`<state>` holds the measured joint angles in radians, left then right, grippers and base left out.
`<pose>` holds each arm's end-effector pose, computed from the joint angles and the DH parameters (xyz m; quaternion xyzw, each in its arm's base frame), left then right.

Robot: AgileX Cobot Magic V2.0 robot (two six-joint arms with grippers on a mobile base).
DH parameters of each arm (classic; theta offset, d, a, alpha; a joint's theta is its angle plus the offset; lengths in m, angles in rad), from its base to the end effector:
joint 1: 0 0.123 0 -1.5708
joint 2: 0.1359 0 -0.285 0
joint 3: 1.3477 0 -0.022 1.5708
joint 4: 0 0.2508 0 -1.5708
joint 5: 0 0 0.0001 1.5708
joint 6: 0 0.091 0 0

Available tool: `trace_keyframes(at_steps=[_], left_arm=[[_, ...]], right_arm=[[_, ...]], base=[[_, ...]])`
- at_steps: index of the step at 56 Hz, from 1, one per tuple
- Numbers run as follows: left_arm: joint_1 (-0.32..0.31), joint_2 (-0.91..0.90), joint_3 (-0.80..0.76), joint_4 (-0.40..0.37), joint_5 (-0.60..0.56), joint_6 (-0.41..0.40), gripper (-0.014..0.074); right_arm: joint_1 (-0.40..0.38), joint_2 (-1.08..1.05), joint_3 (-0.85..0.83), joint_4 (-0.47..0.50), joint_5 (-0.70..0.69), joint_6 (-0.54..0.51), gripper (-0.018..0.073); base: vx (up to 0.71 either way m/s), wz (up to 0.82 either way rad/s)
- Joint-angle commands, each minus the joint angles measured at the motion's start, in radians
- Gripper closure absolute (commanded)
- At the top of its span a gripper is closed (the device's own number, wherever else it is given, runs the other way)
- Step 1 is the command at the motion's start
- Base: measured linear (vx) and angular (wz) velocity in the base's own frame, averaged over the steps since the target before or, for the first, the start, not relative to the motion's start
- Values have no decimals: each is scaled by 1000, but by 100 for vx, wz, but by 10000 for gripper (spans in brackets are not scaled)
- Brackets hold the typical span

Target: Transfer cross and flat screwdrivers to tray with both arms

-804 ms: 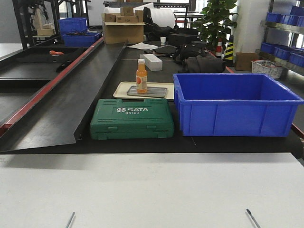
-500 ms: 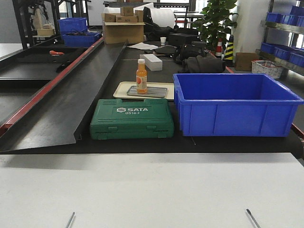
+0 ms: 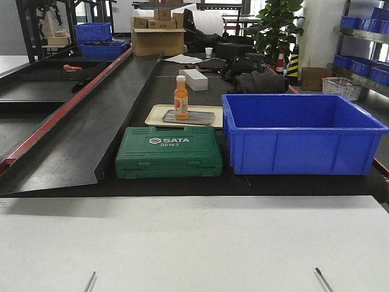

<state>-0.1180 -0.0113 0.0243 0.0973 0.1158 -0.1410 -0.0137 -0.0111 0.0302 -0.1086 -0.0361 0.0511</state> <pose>0.0563 -0.0056 0.1951 0.0227 0.7211 -0.0521 0.6905 0.0565 -0.0004 0.2068 -0.0161 0.6692 -0.0251 0.7425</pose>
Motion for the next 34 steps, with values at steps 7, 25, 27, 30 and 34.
trace_keyframes(at_steps=[7,25,27,30,34], left_arm=[[-2,-12,-81,-9,-383,-14,599],[-2,433,-587,-24,-208,141,599],[-2,496,-630,-25,-207,141,599],[-2,585,-682,-25,-207,141,599],[-2,683,-721,-26,-201,141,599]], right_arm=[[1,6,-88,-7,-245,-1,567],[1,454,-662,-10,27,-17,567],[1,509,-696,-10,22,-15,567],[1,585,-735,-10,17,-3,567],[1,662,-771,-10,14,1,567]], base=[[0,0],[0,0],[0,0],[0,0],[0,0]])
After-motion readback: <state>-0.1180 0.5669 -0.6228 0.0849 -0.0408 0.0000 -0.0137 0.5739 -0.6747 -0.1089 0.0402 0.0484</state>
